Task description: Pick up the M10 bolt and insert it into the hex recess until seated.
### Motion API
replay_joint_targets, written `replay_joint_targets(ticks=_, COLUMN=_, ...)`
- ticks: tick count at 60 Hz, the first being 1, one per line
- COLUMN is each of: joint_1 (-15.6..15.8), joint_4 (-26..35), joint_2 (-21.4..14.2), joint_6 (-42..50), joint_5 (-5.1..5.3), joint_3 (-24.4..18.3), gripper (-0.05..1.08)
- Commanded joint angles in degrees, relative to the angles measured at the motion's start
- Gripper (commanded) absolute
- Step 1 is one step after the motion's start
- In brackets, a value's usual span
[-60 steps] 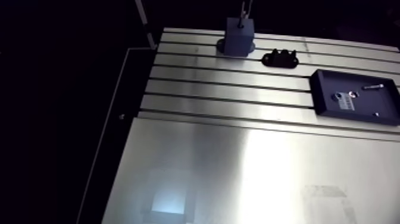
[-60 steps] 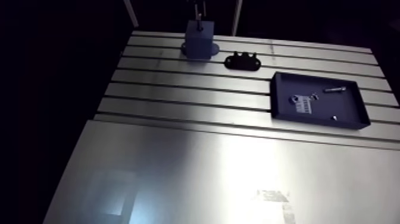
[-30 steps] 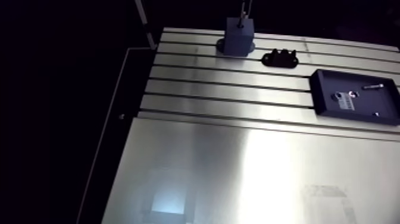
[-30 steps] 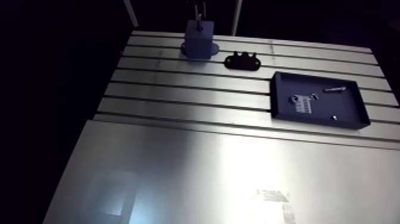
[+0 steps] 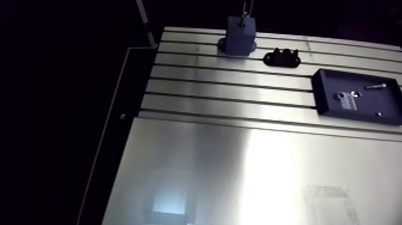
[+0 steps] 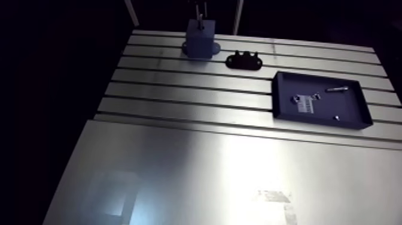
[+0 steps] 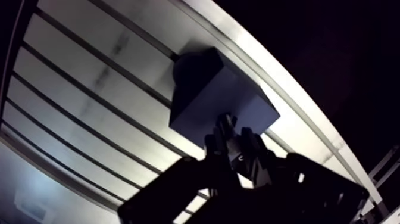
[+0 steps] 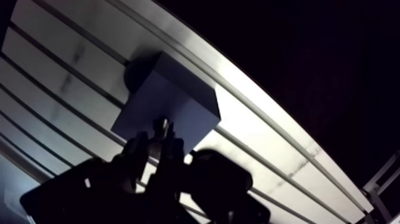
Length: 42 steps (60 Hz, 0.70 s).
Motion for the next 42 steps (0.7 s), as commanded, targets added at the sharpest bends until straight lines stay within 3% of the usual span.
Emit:
replay_joint_targets(ticks=1, joint_1=0.0, joint_4=0.0, joint_2=0.2, joint_6=0.0, joint_5=-0.12, joint_3=-0.1, gripper=0.76)
replay_joint_targets(ticks=42, joint_1=0.0, joint_4=0.2, joint_2=0.1, joint_6=-0.1, joint_5=-0.03, joint_3=0.0, gripper=0.76)
